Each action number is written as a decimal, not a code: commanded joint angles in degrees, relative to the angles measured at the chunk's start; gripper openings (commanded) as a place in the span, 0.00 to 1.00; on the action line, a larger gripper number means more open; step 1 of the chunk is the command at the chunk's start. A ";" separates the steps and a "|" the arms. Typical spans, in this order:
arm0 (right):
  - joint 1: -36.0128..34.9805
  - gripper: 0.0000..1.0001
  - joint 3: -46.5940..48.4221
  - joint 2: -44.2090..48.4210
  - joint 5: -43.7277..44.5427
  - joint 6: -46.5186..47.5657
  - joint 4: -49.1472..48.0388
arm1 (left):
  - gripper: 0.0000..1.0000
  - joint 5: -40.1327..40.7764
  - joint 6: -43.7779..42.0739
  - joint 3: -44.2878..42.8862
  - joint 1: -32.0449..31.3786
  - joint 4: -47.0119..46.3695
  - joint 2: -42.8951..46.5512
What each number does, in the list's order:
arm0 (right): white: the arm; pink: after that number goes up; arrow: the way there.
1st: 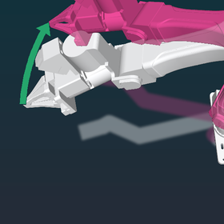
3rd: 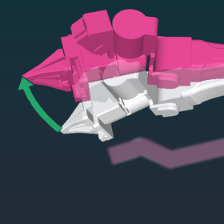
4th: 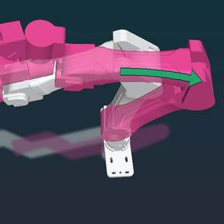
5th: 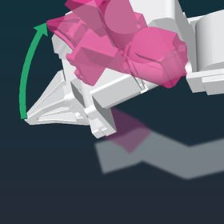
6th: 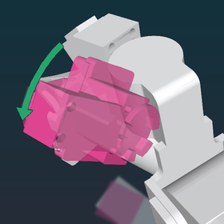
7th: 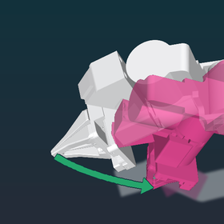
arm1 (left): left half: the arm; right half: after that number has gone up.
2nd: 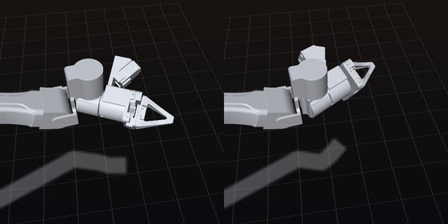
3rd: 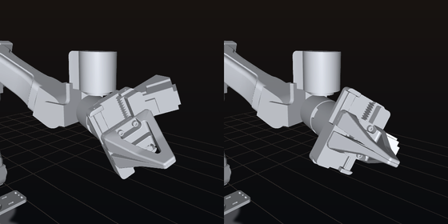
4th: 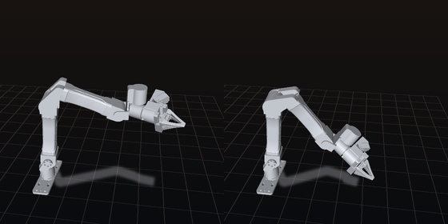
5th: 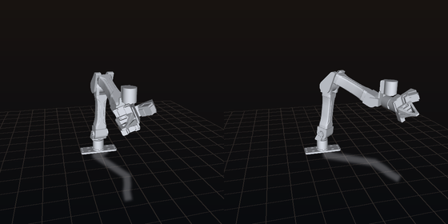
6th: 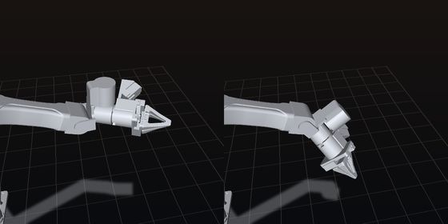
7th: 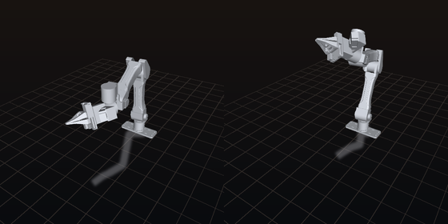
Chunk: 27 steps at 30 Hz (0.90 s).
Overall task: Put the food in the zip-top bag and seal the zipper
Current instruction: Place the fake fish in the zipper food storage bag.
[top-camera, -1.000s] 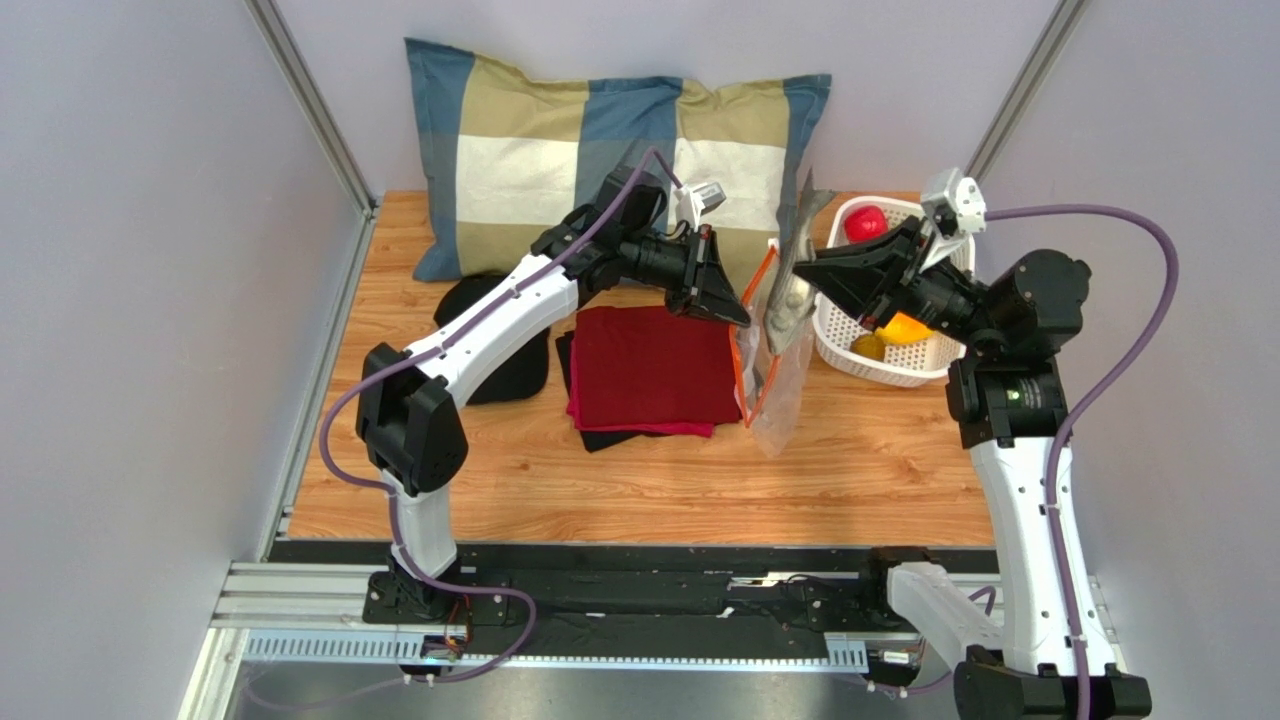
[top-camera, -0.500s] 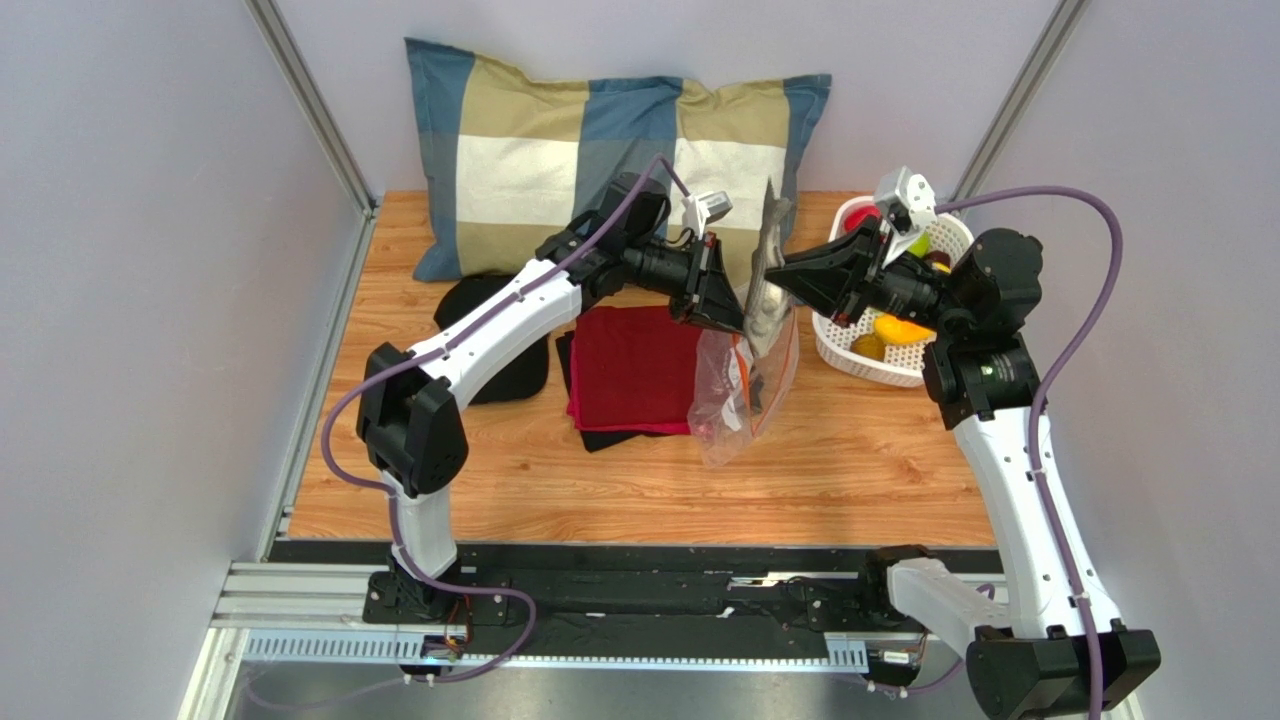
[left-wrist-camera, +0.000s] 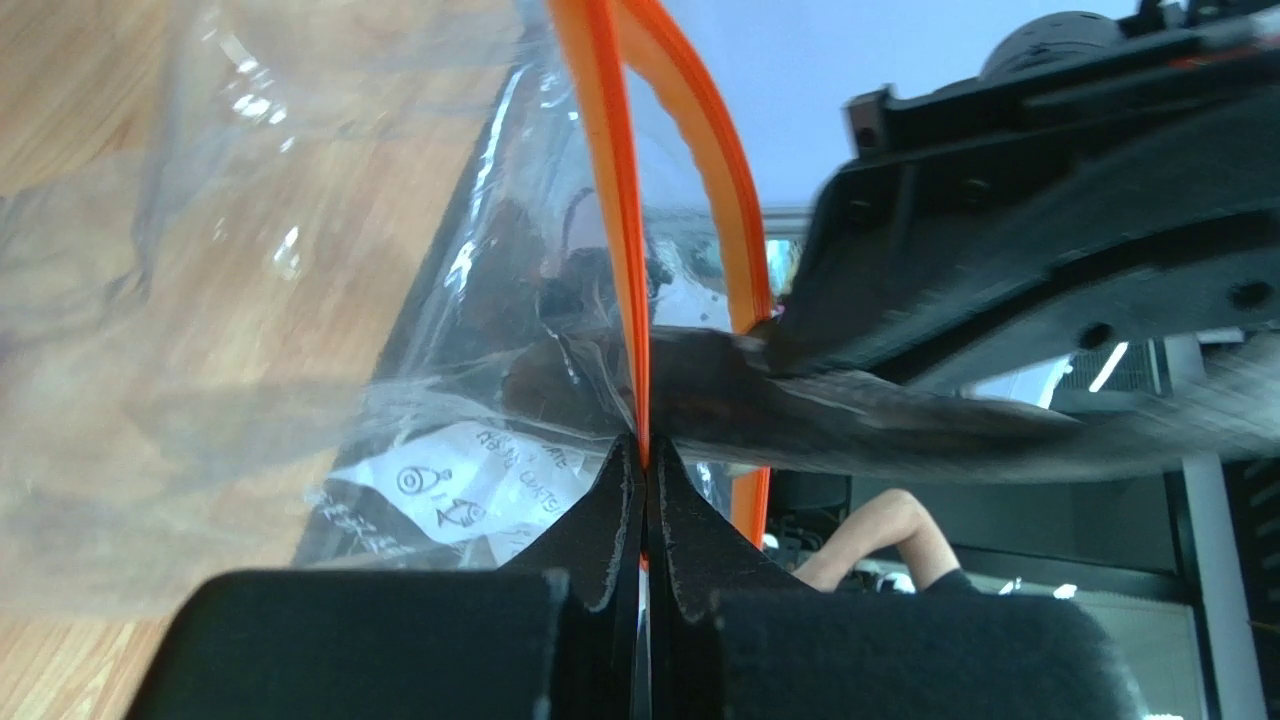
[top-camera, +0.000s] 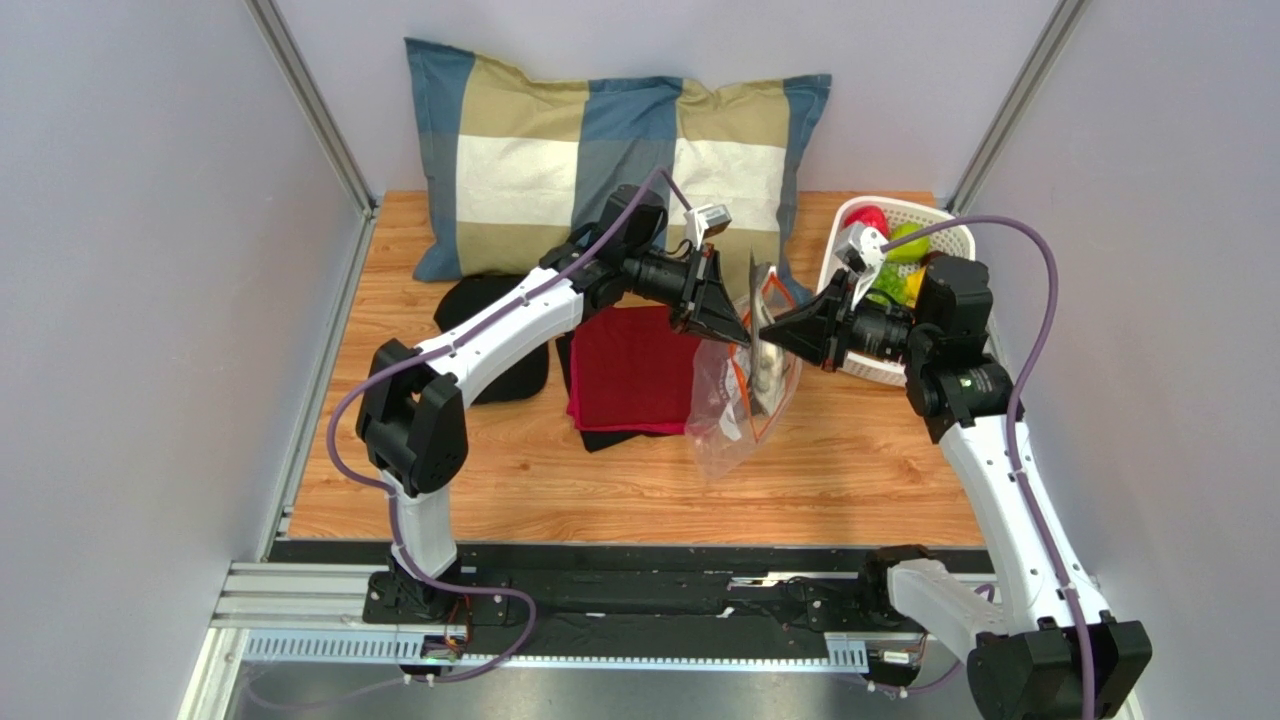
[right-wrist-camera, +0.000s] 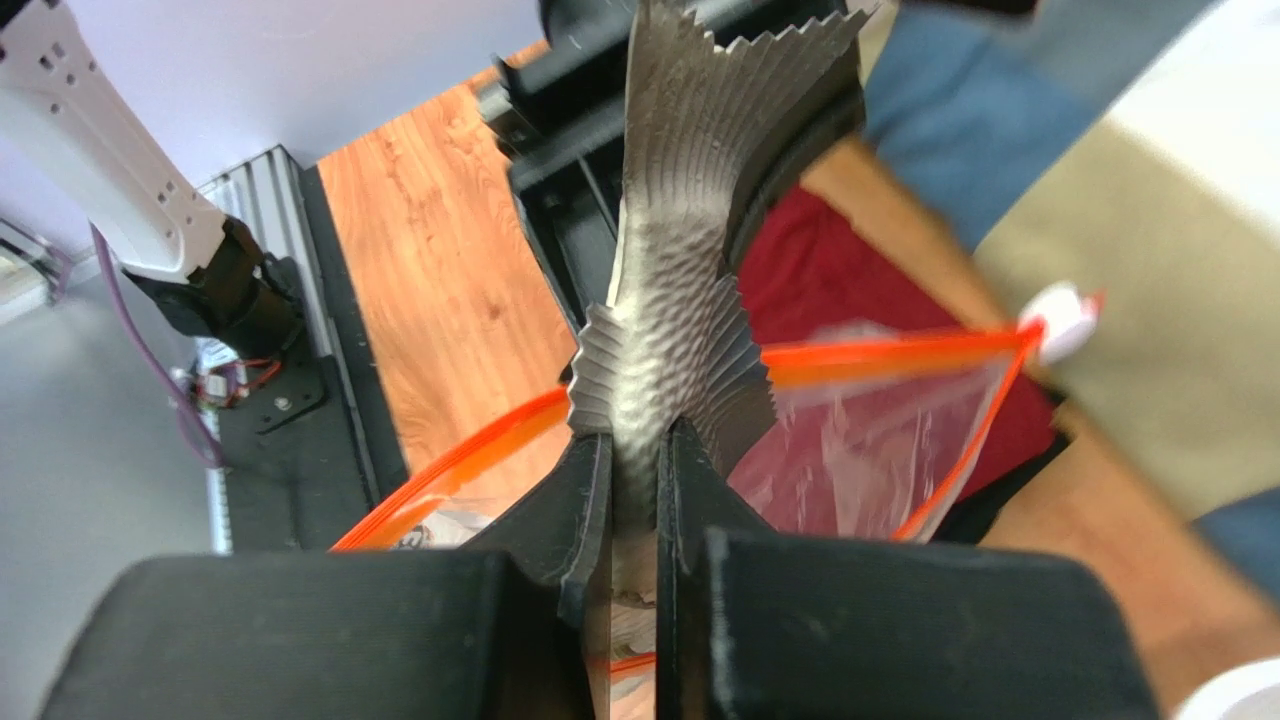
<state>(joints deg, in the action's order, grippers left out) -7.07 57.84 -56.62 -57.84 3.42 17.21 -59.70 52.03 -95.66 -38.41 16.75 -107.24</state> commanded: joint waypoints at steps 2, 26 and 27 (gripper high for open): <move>-0.23 0.00 -1.86 -0.77 3.87 -7.46 7.47 | 0.00 -2.61 2.29 0.38 -0.17 -5.68 3.27; 8.28 0.70 12.72 -4.96 22.16 -1.86 25.67 | 0.00 3.97 -4.64 -1.71 0.09 3.01 5.03; 12.30 0.75 14.04 -6.99 21.64 -0.71 25.85 | 0.00 4.85 -5.79 -2.51 0.09 5.55 4.85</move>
<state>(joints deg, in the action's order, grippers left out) -2.61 66.76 -57.32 -41.67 -4.01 41.08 -58.61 51.72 -93.62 -38.33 16.40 -105.71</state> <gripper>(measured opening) 0.684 0.008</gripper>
